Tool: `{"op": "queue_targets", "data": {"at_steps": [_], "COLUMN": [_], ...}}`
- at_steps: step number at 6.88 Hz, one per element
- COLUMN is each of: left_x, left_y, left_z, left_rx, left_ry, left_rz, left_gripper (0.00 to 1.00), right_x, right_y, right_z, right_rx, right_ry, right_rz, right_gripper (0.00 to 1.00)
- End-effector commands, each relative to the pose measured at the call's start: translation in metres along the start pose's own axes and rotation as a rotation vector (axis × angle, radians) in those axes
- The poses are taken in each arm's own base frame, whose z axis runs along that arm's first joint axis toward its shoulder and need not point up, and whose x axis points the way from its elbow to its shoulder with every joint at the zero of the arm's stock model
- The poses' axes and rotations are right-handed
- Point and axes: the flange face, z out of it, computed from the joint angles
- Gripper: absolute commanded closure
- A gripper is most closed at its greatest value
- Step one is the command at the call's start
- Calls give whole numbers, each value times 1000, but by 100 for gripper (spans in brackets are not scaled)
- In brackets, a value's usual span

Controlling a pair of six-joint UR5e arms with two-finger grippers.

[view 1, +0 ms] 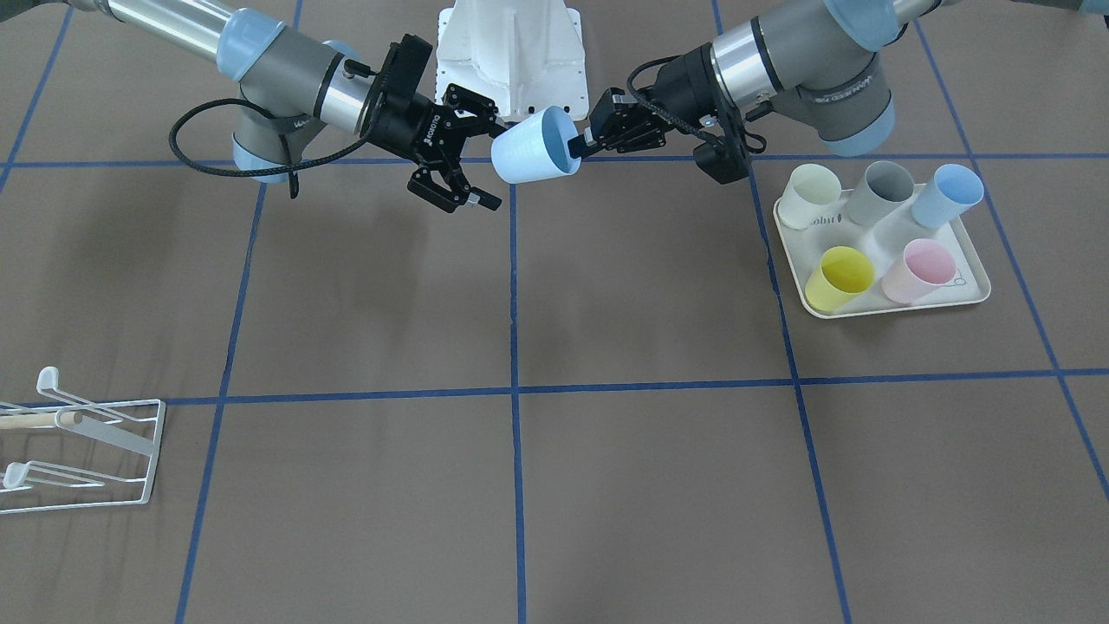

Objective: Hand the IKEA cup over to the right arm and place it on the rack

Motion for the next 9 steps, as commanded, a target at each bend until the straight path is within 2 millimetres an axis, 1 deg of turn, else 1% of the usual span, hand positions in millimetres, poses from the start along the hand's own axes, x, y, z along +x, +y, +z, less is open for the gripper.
{"op": "queue_targets", "data": {"at_steps": [1, 3, 4, 5, 6, 7, 8, 9], "left_x": [1, -3, -3, -3, -4, -4, -4, -3], "left_y": [-2, -2, -3, -3, -2, -3, -2, -2], "left_z": [9, 16, 17, 17, 17, 16, 16, 16], "left_rx": [-5, -11, -11, -11, -13, -11, -12, -13], "left_ry": [-5, -14, -15, -15, -15, -15, -14, -13], "left_rz": [-2, -9, -10, -10, -10, -9, -6, -5], "left_gripper": [100, 100, 100, 100, 100, 100, 100, 100], "right_x": [-4, -10, -13, -14, -14, -14, -14, -14], "right_y": [1, 1, 0, -2, -1, -2, -2, -2], "right_z": [1, 3, 4, 5, 5, 5, 4, 4], "right_rx": [0, 3, 7, 11, 11, 13, 11, 11], "right_ry": [-7, -21, -28, -30, -31, -30, -30, -30], "right_rz": [1, 3, 5, 4, 5, 4, 4, 4], "right_gripper": [1, 1, 2, 3, 9, 23, 43, 60]}}
